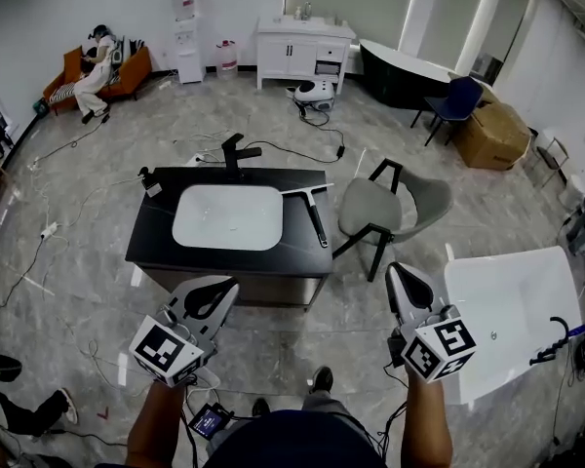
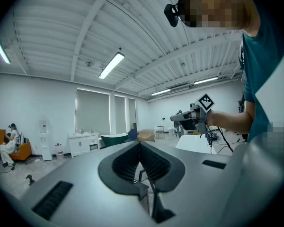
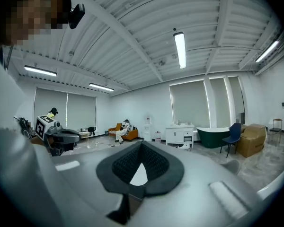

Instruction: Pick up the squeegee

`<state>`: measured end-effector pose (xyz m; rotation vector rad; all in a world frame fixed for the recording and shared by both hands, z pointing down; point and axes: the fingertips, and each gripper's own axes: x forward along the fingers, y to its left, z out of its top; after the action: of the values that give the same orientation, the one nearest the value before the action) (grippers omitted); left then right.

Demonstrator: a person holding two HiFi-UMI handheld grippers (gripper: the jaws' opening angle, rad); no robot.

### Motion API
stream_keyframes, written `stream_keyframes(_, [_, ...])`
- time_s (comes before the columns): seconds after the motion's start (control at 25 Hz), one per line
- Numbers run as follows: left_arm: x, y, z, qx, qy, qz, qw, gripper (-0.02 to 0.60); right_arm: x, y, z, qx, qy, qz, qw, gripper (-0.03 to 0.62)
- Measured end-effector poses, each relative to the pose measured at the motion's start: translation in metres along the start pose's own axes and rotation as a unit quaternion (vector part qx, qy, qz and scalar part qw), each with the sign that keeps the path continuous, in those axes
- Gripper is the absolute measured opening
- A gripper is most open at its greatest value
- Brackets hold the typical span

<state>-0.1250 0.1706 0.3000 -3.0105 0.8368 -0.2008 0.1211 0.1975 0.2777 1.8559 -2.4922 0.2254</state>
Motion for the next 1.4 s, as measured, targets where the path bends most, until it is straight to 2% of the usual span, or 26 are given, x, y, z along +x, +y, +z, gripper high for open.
stream_keyframes(0.4, [0.067, -0.011, 0.006, 0.005, 0.017, 0.059, 0.9981, 0.006, 0.04, -0.078, 0.007, 0.006, 0.005, 0.068, 0.998, 0.008])
stream_keyframes(0.92, [0.118, -0.029, 0.007, 0.014, 0.043, 0.121, 0.9916, 0.006, 0.069, -0.149, 0.0, 0.027, 0.01, 0.119, 0.992, 0.008])
stream_keyframes(1.08, [0.127, -0.031, 0.003, 0.013, 0.051, 0.123, 0.991, 0.006, 0.075, -0.158, -0.009, 0.036, 0.015, 0.124, 0.991, 0.008])
stream_keyframes(1.24, [0.139, -0.015, 0.001, 0.012, 0.048, 0.117, 0.9919, 0.006, 0.086, -0.165, -0.013, 0.038, 0.019, 0.115, 0.992, 0.008])
stream_keyframes(1.4, [0.161, 0.007, 0.002, 0.011, 0.043, 0.089, 0.9951, 0.006, 0.096, -0.165, -0.008, 0.037, 0.02, 0.096, 0.994, 0.009])
